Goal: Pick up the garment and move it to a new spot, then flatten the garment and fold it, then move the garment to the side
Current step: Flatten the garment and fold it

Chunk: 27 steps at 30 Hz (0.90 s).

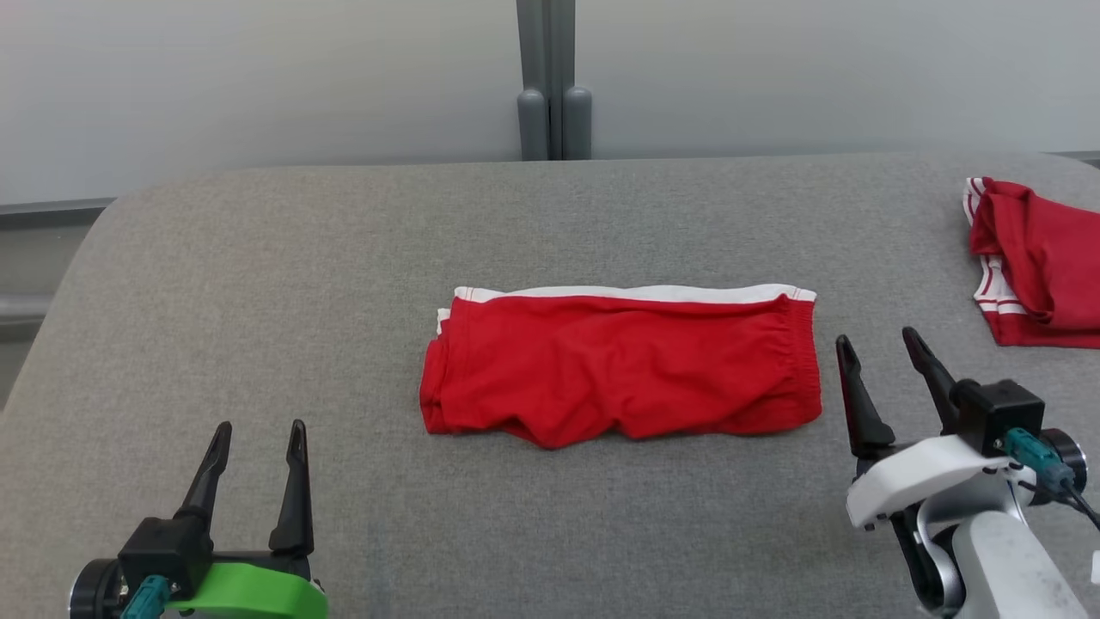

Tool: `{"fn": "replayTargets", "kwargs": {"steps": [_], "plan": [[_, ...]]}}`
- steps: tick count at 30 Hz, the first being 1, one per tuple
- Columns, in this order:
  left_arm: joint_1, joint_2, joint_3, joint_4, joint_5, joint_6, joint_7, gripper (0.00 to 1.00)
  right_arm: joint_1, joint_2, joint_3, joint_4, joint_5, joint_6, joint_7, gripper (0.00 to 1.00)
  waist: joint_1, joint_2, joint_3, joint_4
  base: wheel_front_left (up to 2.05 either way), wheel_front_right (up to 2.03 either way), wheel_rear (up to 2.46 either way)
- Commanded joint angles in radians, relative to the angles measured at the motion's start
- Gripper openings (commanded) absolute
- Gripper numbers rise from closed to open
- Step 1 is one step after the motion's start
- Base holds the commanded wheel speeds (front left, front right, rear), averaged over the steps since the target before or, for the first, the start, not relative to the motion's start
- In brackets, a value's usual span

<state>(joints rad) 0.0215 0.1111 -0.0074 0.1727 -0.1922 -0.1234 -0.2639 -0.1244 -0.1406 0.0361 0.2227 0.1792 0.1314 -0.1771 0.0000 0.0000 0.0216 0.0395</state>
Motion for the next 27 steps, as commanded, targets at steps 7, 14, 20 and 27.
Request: {"fn": "replayTargets", "kwargs": {"steps": [7, 14, 20, 27], "plan": [[-0.050, -0.013, -0.020, 0.012, 0.008, -0.007, 0.000, 1.00, -0.153, -0.026, 0.005, 0.189, -0.017, -0.002, 0.011, 1.00, 0.0000, 0.0000, 0.068, 0.064, 0.00, 0.00, 0.00], [-0.090, -0.023, -0.038, 0.021, 0.004, -0.008, 0.000, 1.00, -0.258, -0.036, -0.013, 0.410, -0.022, -0.002, 0.008, 1.00, 0.0000, 0.0000, 0.122, 0.104, 0.00, 0.00, 0.00], [-0.118, -0.027, -0.050, 0.026, -0.006, -0.008, 0.000, 1.00, -0.337, -0.029, 0.001, 0.563, -0.010, -0.002, -0.011, 1.00, 0.0000, 0.0000, 0.165, 0.124, 0.00, 0.00, 0.00], [-0.143, -0.029, -0.069, 0.037, -0.011, -0.009, 0.000, 1.00, -0.406, -0.005, 0.032, 0.725, 0.044, -0.002, 0.006, 1.00, 0.0000, 0.0000, 0.186, 0.143, 0.00, 0.00, 0.00]]}}
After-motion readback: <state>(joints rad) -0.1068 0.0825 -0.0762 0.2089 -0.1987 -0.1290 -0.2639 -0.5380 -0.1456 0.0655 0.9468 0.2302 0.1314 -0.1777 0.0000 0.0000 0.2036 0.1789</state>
